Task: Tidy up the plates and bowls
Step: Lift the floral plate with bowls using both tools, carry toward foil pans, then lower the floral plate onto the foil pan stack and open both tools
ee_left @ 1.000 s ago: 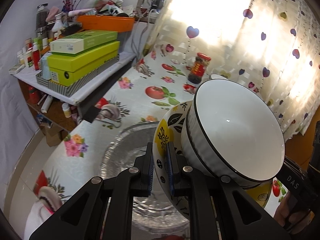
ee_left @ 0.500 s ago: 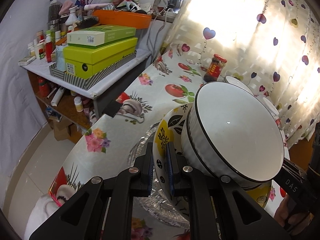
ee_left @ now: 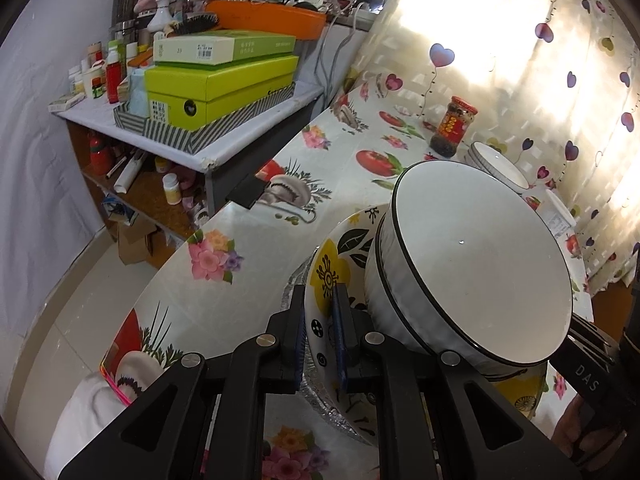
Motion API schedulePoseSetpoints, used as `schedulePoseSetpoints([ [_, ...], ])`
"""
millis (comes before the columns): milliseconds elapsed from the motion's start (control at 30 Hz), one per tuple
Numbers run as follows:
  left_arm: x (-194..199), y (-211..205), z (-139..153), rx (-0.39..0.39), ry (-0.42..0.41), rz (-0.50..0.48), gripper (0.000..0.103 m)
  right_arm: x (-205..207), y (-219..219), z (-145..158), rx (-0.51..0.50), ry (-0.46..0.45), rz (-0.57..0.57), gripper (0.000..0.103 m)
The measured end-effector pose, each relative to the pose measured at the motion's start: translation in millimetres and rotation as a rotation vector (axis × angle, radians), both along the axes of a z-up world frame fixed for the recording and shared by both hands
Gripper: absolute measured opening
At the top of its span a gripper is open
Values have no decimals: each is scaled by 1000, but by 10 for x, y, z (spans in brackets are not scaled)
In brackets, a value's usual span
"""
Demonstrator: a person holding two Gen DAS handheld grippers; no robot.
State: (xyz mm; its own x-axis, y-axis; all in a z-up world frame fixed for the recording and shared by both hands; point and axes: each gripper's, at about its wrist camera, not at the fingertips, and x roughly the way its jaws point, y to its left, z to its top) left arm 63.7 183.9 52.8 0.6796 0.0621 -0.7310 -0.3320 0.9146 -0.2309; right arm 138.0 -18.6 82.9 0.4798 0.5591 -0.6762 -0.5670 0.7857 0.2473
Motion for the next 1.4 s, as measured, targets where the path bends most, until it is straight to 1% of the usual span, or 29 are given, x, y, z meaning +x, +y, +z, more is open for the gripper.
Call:
schedulePoseSetpoints([
  [333, 36, 13, -90, 5, 23, 1, 11, 23, 51, -123, -28, 10, 8, 15],
  [567, 47, 20, -120, 2, 26, 0, 11, 17, 66, -147, -42, -1, 8, 15],
  [767, 57, 26, -173, 2, 32, 2, 11, 24, 98, -227, -66, 3, 16, 17],
  [867, 55, 29, -177, 17, 31, 6, 11, 11, 111, -229, -78, -11, 17, 18],
  [900, 50, 29, -172, 19, 23, 2, 11, 9, 115, -226, -81, -18, 15, 21],
  [1000, 61, 12, -162, 31, 27, -2, 11, 6, 114, -222, -86, -27, 11, 21],
  [1100, 62, 17, -165, 18, 22, 0, 11, 7, 116, -228, -88, -29, 16, 23],
  [1233, 68, 24, -173, 15, 22, 0, 11, -8, 140, -243, -111, -43, 18, 23],
  [1400, 53, 35, -176, -1, 16, 2, 11, -15, 142, -246, -112, -44, 19, 22],
])
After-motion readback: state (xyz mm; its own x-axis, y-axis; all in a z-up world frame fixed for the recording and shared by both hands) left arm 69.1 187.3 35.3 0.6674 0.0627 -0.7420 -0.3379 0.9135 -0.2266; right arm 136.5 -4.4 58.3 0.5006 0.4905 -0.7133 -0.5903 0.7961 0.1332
